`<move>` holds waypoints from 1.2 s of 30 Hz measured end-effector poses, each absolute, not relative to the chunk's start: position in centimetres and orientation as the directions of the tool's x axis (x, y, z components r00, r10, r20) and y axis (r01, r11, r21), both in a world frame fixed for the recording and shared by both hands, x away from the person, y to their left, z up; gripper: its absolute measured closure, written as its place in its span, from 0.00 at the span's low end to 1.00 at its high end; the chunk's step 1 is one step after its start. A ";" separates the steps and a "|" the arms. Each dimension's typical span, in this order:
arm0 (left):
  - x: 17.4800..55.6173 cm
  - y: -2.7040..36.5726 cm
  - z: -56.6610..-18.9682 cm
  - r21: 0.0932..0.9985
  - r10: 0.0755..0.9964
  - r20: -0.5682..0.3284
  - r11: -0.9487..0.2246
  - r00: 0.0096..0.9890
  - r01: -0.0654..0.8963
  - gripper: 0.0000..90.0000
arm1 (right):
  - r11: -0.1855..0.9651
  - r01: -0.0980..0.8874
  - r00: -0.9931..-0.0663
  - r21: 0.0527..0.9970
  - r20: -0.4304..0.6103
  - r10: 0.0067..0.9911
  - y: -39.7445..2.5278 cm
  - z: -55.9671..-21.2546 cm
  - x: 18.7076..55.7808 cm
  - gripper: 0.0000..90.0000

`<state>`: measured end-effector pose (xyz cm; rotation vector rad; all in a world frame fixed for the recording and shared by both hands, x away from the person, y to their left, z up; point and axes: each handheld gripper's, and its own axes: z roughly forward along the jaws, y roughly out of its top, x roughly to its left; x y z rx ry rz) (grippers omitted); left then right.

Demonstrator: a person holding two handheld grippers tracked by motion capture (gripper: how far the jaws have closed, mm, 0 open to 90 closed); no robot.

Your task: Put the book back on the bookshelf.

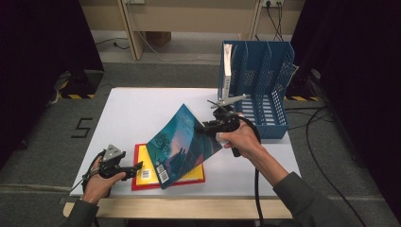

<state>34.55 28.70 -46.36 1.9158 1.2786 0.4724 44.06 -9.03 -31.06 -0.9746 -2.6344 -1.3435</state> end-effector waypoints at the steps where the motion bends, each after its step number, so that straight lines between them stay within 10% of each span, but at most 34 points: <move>1: 34.6 28.8 -46.4 0.767 0.901 -0.107 -0.194 0.420 0.612 0.16 | 0.449 0.535 -0.807 0.716 0.275 0.523 -8.9 -30.5 44.0 0.82; 16: 34.8 30.2 -46.5 0.767 0.918 -0.113 -0.163 0.380 0.620 0.16 | 0.626 0.426 -0.822 0.653 -0.009 0.569 -9.8 -23.6 43.3 0.82; 36: 35.5 31.6 -47.9 0.710 0.945 -0.093 -0.158 0.313 0.687 0.17 | 0.646 0.517 -0.764 0.562 -0.037 0.644 -15.7 -24.6 42.7 0.82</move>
